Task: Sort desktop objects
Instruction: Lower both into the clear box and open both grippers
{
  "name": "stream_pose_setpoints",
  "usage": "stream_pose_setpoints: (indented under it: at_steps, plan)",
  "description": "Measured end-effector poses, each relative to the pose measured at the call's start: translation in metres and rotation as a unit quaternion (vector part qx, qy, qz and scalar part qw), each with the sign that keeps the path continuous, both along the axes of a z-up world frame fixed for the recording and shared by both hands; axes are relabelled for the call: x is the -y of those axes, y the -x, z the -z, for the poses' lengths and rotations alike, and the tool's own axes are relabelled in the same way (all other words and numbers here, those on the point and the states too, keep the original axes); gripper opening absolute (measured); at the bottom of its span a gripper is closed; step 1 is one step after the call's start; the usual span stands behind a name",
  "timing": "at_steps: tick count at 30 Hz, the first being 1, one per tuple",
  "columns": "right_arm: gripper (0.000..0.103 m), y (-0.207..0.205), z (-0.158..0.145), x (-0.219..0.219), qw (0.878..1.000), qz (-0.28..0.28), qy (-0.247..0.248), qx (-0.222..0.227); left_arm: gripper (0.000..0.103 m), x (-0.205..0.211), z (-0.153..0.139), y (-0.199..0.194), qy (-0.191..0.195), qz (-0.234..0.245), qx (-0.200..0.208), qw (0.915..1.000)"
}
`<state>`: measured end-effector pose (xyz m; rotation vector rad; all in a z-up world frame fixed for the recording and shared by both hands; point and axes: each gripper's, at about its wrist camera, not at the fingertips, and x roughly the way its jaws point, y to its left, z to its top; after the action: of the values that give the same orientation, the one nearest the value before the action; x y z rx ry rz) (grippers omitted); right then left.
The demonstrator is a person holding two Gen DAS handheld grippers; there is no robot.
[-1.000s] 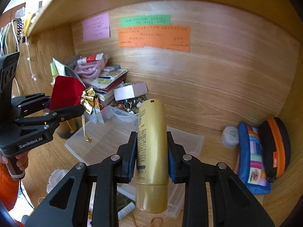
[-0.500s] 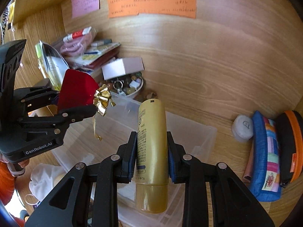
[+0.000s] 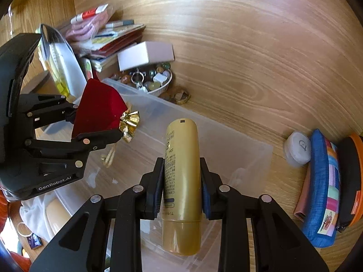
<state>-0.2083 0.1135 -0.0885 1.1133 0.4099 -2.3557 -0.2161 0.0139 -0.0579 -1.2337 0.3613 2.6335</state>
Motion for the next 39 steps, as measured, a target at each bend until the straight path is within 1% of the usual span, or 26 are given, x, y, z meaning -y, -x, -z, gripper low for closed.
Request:
stream_pose_setpoints:
  at_steps: [6, 9, 11, 13, 16, 20, 21, 24, 27, 31, 32, 34, 36, 39]
  plan:
    - [0.025, 0.004, 0.010, 0.006, 1.000, -0.004, -0.022, 0.015, 0.032, -0.002, 0.004, 0.001, 0.010, 0.005, 0.003, 0.9999]
    - [0.025, 0.005, 0.015, 0.008, 0.999, -0.011, -0.028, 0.025, 0.032, -0.003, 0.006, 0.001, 0.025, 0.001, -0.002, 0.9997]
    - [0.025, 0.005, 0.017, 0.010, 0.999, -0.012, -0.031, 0.031, 0.033, -0.004, 0.006, 0.001, 0.027, 0.002, -0.002, 0.9996]
    - [0.025, 0.004, 0.019, 0.012, 0.999, -0.013, -0.038, 0.031, 0.035, -0.004, 0.006, 0.001, 0.025, 0.005, -0.001, 0.9997]
    - [0.025, 0.004, 0.020, 0.015, 0.998, -0.016, -0.044, 0.033, 0.042, -0.003, 0.006, 0.000, 0.033, 0.003, -0.002, 0.9994]
    - [0.025, 0.003, 0.022, 0.018, 0.998, -0.018, -0.055, 0.036, 0.051, -0.015, 0.009, 0.003, 0.051, 0.006, -0.015, 0.9986]
    - [0.025, 0.002, 0.022, 0.018, 0.998, -0.019, -0.056, 0.036, 0.054, -0.012, 0.008, 0.002, 0.051, 0.003, -0.017, 0.9985]
    - [0.026, 0.000, 0.017, 0.020, 0.998, -0.017, -0.059, 0.022, 0.057, -0.010, 0.007, 0.001, 0.047, 0.006, -0.016, 0.9987]
    - [0.026, 0.000, 0.017, 0.022, 0.998, -0.019, -0.062, 0.020, 0.058, -0.009, 0.007, 0.002, 0.047, 0.007, -0.016, 0.9988]
    - [0.026, -0.003, 0.016, 0.023, 0.998, -0.019, -0.063, 0.021, 0.063, -0.008, 0.006, 0.001, 0.046, 0.005, -0.017, 0.9988]
    - [0.028, -0.003, 0.016, 0.022, 0.998, -0.018, -0.060, 0.021, 0.066, -0.008, 0.006, 0.001, 0.046, 0.004, -0.018, 0.9988]
    - [0.035, -0.005, 0.013, 0.020, 0.998, -0.014, -0.057, 0.019, 0.071, -0.007, 0.004, 0.000, 0.050, -0.002, -0.024, 0.9985]
    - [0.048, -0.008, 0.009, 0.018, 0.998, -0.008, -0.059, 0.009, 0.076, -0.007, 0.004, 0.000, 0.055, -0.010, -0.028, 0.9980]
    - [0.048, -0.014, 0.001, 0.016, 0.998, -0.003, -0.061, -0.006, 0.078, -0.006, 0.003, -0.001, 0.054, -0.015, -0.025, 0.9981]
